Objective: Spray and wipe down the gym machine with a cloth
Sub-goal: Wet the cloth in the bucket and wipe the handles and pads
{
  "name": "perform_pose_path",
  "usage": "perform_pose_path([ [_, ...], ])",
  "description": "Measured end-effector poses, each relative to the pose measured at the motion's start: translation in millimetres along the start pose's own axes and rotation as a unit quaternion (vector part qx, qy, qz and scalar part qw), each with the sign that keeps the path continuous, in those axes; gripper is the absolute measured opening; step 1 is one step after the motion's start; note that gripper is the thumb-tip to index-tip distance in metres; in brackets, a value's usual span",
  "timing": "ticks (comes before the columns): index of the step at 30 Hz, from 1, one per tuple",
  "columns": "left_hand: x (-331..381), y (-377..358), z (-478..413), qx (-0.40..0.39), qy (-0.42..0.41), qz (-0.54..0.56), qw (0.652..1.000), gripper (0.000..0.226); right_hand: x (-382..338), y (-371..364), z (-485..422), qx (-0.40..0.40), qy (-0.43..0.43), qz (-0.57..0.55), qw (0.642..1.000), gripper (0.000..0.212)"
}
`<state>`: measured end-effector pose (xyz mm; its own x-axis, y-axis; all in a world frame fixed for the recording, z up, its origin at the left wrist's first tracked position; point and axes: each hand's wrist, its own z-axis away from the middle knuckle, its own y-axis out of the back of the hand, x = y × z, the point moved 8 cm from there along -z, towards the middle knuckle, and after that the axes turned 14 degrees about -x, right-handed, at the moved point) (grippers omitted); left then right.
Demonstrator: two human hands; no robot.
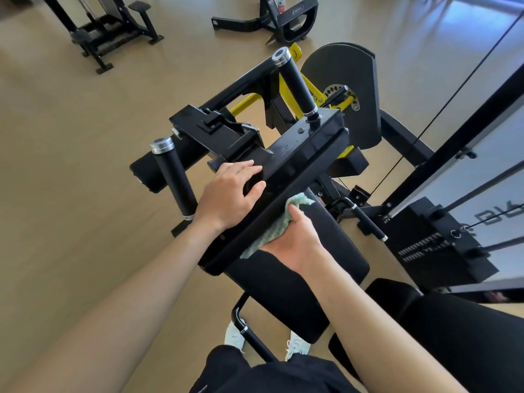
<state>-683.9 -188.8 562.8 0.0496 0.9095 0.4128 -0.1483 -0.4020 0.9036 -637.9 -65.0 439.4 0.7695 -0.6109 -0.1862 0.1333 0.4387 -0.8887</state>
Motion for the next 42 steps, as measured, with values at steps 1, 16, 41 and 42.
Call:
perform_pose_path([
  [1,-1,-1,0,0.0,-0.003,0.001,1.0,0.043,10,-4,4,0.004,-0.004,0.0,1.0,0.057],
  [16,10,7,28,0.018,-0.143,0.095,0.985,0.027,103,-13,43,0.131,0.042,0.115,0.984,0.031],
  [41,-99,-116,198,-0.271,0.175,0.725,0.609,0.063,152,-54,58,0.196,0.256,0.364,0.874,0.06],
  [42,-96,-114,197,-0.277,0.167,0.724,0.61,0.066,154,-54,61,0.196,0.256,0.366,0.873,0.055],
])
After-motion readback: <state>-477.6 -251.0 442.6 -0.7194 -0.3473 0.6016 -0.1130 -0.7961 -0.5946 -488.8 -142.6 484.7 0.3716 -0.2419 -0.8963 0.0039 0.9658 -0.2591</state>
